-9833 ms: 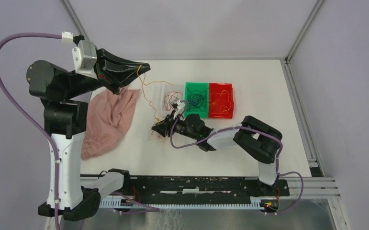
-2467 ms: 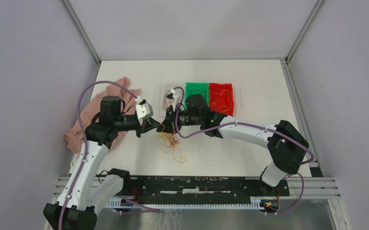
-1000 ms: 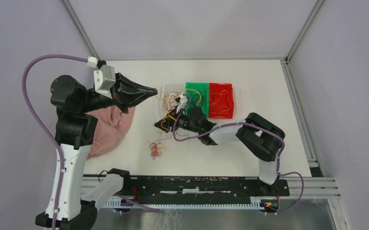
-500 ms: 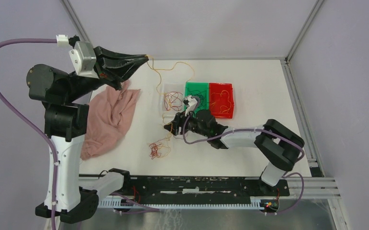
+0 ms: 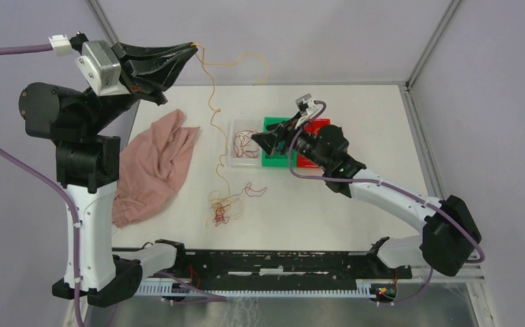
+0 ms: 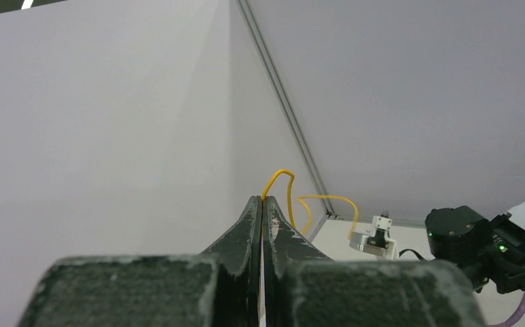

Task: Untangle the cables
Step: Untie the cable.

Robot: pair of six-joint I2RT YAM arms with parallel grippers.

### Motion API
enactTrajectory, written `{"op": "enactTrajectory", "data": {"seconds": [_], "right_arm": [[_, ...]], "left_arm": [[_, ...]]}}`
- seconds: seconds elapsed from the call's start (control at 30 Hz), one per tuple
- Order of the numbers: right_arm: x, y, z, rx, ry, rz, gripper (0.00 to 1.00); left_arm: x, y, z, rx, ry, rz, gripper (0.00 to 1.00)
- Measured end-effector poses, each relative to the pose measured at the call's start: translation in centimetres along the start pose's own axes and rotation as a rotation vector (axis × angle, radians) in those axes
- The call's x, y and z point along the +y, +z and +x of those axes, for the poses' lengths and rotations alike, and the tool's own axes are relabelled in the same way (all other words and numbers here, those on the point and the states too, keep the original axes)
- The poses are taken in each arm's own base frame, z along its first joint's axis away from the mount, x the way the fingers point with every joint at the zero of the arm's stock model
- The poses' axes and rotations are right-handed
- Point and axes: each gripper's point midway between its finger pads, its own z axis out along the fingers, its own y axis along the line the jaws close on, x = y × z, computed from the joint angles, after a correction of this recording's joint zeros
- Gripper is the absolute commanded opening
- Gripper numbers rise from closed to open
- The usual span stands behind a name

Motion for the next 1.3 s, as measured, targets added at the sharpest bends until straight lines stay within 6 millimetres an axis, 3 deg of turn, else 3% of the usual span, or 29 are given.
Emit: {"op": "enactTrajectory", "data": {"seconds": [0.1,0.23,0.5,0.63,0.8,0.87,0.97,1.07,1.13,1.3], "right_arm": [[1.7,-0.8,-2.1,-0.024,-0.027,-0.061,0.81],[3.9,-1.6,-2.6,-0.035,-0.047,-0.176,0.84],[9.0,-3.2,-1.1,-0.007,-0.072,-0.429,0.85],[11.1,-2.4,-0.9,0.013,-0.123,-0.458,0.82],[10.0,1.3,-1.5,-0.008,-0.174,-0.36,0.81],[9.3,2.6,-0.7,0.01,-0.182,-0.329,0.8],[8.1,4.3,2.1,0.064,-0.186,-0.288,0.76],[7.1,5.2,5.1,0.123,-0.171,-0.253,0.64],[6.6,5.5,6.4,0.149,-0.154,-0.233,0.48],[6.0,5.6,6.2,0.131,-0.113,-0.205,0.08]], "left_arm": [[0.6,0.5,-0.5,-0.011,0.016,0.0,0.03],[1.5,1.3,-1.1,-0.029,0.053,0.0,0.03],[1.8,1.5,-1.0,-0.028,0.1,0.002,0.03],[1.7,1.5,-1.3,-0.032,0.107,0.009,0.03],[1.4,1.5,-2.7,-0.057,0.134,0.027,0.03],[1.2,1.5,-3.3,-0.066,0.144,0.033,0.03],[1.0,1.4,-4.1,-0.08,0.16,0.037,0.03],[0.9,1.3,-4.6,-0.088,0.168,0.038,0.03],[0.7,1.3,-4.7,-0.089,0.17,0.044,0.03],[0.4,1.1,-3.2,-0.068,0.147,0.052,0.03]]}}
